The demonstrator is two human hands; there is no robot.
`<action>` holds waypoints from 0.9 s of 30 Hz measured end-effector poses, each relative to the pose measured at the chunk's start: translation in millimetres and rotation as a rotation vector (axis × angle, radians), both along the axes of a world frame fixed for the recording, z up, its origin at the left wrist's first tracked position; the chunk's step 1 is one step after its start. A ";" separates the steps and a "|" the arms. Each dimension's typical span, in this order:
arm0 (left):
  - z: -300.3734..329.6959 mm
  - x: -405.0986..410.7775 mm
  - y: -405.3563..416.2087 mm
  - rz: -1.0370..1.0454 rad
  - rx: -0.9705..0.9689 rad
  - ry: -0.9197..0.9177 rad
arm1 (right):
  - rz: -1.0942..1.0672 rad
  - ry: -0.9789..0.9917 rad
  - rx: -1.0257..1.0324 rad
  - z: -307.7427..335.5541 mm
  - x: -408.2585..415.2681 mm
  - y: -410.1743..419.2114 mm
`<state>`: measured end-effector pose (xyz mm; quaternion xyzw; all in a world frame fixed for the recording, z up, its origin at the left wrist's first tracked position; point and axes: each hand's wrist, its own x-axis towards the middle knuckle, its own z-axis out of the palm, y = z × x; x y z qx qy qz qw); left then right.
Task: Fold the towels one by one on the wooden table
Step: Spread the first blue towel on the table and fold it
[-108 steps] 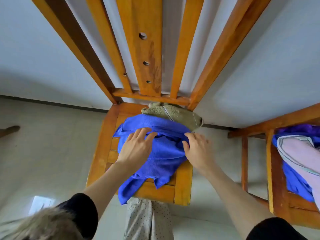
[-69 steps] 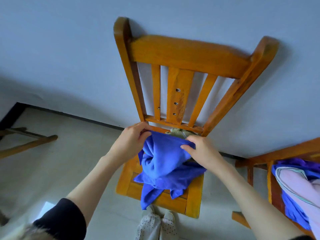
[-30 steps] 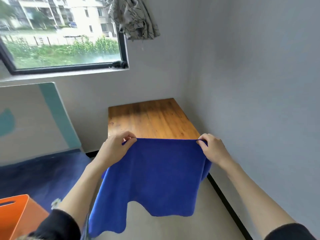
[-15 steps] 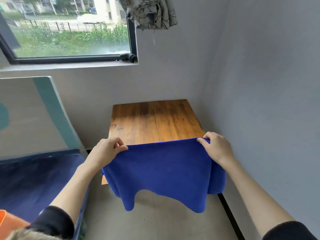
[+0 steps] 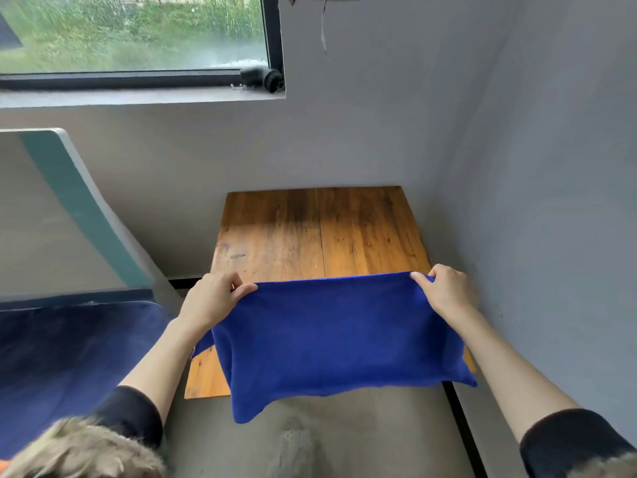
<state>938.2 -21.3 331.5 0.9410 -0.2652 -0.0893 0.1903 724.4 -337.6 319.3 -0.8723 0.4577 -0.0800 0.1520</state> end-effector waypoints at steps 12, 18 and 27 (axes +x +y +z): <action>-95.5 142.7 -94.5 -0.058 0.047 0.154 | 0.116 0.268 -0.010 -83.5 138.3 -80.1; -133.2 192.7 -139.1 -0.084 0.091 0.127 | 0.159 0.300 -0.028 -123.3 184.2 -123.8; -175.0 256.6 -188.0 -0.028 0.113 0.022 | 0.195 0.211 -0.048 -172.1 257.4 -179.7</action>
